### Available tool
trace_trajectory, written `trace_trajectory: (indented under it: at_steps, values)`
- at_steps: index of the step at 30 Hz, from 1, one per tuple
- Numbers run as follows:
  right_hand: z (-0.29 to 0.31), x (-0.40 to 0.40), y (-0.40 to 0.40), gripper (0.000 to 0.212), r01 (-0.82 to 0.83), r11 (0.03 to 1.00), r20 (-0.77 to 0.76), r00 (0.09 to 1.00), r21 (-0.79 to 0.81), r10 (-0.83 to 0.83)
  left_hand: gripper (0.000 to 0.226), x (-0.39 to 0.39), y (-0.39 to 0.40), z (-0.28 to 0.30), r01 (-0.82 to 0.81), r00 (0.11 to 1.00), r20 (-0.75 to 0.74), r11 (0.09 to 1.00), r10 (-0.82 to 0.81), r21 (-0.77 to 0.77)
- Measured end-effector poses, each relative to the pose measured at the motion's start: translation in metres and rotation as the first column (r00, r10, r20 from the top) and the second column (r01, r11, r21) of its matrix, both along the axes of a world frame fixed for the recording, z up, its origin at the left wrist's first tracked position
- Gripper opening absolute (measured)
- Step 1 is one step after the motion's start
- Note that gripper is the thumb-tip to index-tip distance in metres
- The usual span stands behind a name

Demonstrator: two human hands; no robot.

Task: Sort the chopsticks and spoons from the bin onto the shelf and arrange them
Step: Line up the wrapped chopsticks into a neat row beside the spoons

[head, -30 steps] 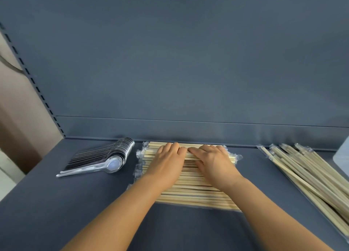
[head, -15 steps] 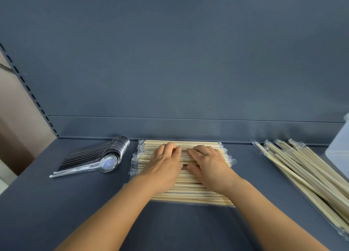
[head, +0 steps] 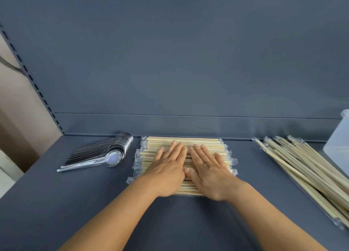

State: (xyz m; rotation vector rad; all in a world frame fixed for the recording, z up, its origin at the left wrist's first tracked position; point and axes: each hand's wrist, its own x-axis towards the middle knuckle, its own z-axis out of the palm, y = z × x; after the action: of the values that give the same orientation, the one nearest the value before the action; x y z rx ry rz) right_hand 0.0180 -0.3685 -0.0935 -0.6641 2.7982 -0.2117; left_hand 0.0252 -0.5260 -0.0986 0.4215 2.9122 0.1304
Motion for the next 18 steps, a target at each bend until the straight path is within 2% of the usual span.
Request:
trace_trajectory:
  at_steps: [11, 18]
  values:
    - [-0.0054, 0.0064, 0.0001, 0.066, 0.027, 0.999, 0.002, 1.0, -0.032, -0.027, 0.059, 0.0083, 0.0041, 0.0009, 0.008, 0.998, 0.059, 1.0, -0.008, 0.012]
    - [-0.0086, 0.0101, 0.0003, 0.062, 0.102, 0.986, -0.042, 0.993, -0.129, -0.108, 0.058, 0.0121, 0.0081, 0.0006, 0.02, 0.999, 0.035, 0.997, -0.023, 0.075]
